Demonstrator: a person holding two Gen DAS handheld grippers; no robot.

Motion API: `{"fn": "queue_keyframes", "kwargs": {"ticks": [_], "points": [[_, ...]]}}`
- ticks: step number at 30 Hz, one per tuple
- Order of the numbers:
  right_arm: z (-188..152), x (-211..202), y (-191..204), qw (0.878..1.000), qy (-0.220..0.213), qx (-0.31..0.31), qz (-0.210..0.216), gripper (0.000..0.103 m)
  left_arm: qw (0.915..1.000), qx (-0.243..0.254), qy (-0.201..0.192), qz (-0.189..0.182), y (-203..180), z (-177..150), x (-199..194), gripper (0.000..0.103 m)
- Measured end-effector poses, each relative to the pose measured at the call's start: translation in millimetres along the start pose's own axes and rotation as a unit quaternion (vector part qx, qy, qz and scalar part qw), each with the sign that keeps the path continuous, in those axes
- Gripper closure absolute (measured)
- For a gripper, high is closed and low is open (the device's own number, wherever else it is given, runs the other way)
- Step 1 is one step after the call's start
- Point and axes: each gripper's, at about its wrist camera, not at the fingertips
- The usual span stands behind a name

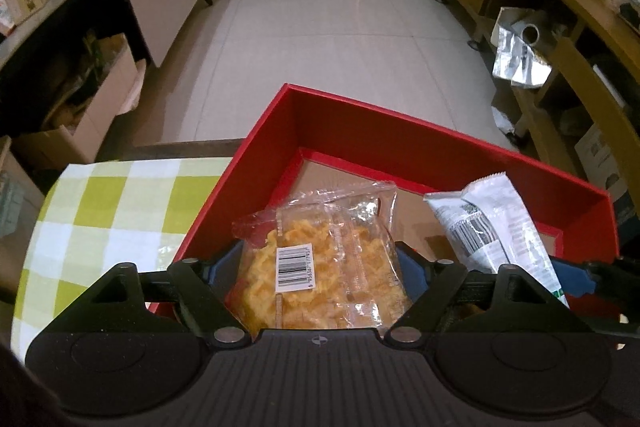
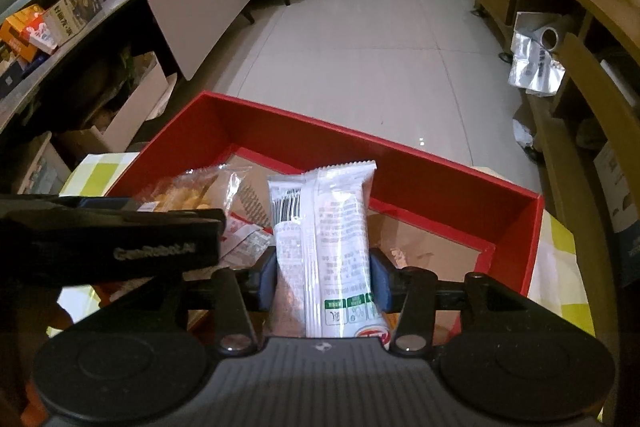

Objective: Organize snacks
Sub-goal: 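Lower the wafer bar and waffle bag into the tray and open both grippers, then withdraw both open grippers from the tray back toward the snack pile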

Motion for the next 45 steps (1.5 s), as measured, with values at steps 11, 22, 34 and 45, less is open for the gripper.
{"fn": "queue_keyframes", "kwargs": {"ticks": [11,22,34,45], "points": [[6,-8,1,1.000,-0.013,-0.002,-0.010,0.039,0.9996,-0.025,-0.016,-0.004,15,11,-14,0.014],[7,-54,11,0.999,-0.039,0.002,-0.005,0.038,0.9982,-0.053,-0.019,-0.018,41,8,-41,0.014],[-22,-77,24,1.000,-0.013,-0.015,-0.010,0.038,0.9991,-0.040,-0.008,-0.014,56,-24,-62,0.013],[-45,-83,46,0.999,0.009,-0.035,0.002,0.038,0.9996,-0.019,0.020,-0.008,60,-57,-65,0.013]]}}
Point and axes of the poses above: each gripper's, at about its wrist camera, not at the fingertips, and x roughly the way its jaws point, y to its left, z to its top, and after that the axes turned 12 degrees about z, right-handed
